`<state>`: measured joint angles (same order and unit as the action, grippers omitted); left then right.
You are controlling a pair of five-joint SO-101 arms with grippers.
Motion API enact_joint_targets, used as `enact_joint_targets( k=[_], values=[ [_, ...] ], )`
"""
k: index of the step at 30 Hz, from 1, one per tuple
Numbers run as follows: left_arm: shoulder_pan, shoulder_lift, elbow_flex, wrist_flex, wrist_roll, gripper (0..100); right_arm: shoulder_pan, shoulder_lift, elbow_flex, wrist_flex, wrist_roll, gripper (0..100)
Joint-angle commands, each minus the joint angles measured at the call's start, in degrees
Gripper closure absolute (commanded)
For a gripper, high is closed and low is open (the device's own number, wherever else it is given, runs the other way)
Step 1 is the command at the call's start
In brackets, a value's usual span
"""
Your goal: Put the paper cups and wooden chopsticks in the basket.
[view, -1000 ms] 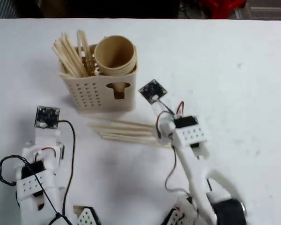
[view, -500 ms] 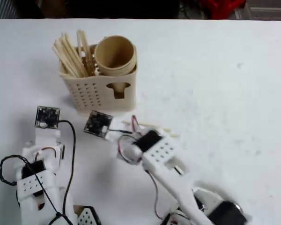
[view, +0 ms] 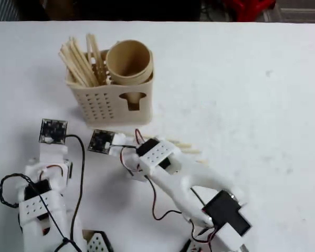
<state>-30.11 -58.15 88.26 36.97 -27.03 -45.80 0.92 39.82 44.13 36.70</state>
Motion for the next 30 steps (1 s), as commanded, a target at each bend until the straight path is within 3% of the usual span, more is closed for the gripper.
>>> enact_joint_targets(
  k=[1, 16, 30],
  values=[
    [-0.4, -1.1, -0.4, -1.0, 0.5, 83, 0.0, 0.7, -1.8, -0.7, 0.6, 88.9],
    [-0.4, -1.1, -0.4, -1.0, 0.5, 83, 4.3, -13.1, -1.6, 4.6, 0.1, 88.9],
    [-0.4, -1.1, -0.4, -1.0, 0.5, 83, 5.8, 0.3, -1.0, -2.5, 0.6, 88.9]
  ],
)
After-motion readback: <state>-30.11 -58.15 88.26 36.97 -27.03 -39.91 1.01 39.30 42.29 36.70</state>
